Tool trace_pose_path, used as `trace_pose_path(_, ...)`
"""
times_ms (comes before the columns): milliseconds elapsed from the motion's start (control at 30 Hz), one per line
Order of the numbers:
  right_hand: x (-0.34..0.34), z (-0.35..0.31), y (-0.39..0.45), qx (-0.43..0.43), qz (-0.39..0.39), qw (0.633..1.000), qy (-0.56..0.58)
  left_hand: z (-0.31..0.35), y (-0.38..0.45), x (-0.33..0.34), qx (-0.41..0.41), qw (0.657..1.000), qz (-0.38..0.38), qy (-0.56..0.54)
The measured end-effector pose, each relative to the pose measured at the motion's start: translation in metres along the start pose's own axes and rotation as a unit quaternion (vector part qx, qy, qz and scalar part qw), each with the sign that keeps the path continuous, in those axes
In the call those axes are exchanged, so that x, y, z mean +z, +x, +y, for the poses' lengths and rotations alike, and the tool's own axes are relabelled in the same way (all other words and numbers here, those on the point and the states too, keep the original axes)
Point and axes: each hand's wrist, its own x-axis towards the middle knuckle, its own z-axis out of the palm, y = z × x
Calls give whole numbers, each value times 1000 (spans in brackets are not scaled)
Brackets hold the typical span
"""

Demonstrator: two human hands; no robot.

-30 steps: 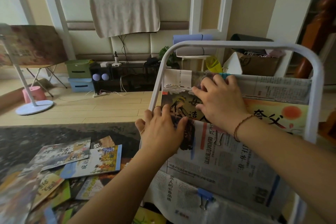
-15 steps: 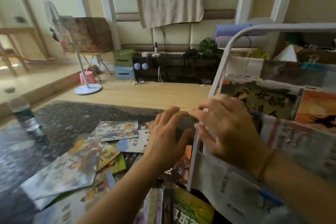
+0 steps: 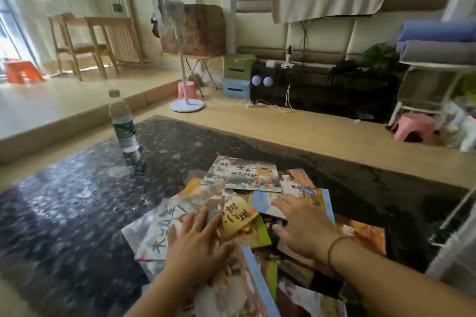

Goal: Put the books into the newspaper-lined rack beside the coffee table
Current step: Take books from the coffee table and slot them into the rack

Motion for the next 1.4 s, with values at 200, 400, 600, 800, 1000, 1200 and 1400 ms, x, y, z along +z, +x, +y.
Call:
trace_pose_path(200, 30, -27, 104, 29, 34, 999, 8, -7, -6, 12, -12, 998, 66, -10)
trace_pose_path(400, 59, -28, 147, 89, -1, 996, -14, -6, -9, 11, -2, 997, 72, -11)
trace_pose_path(600, 49, -13, 128, -123, 66, 958, -252, -3, -14, 6, 4, 994, 104, -19)
trace_pose_path(800, 41, 9, 39, -209, 159, 932, -248, -6, -10, 14, 87, 968, 235, -9)
trace_pose_path(1000, 48, 18, -80, -234, 217, 919, -232, 38, -47, 4, 192, 950, 193, -153)
trace_pose_path(1200, 36, 25, -162, -208, 261, 918, -213, 146, -121, -30, -158, 645, -246, -706)
trace_pose_path(1400, 35, 25, -220, -111, 226, 968, -15, 150, -155, -23, -147, 688, -220, -676)
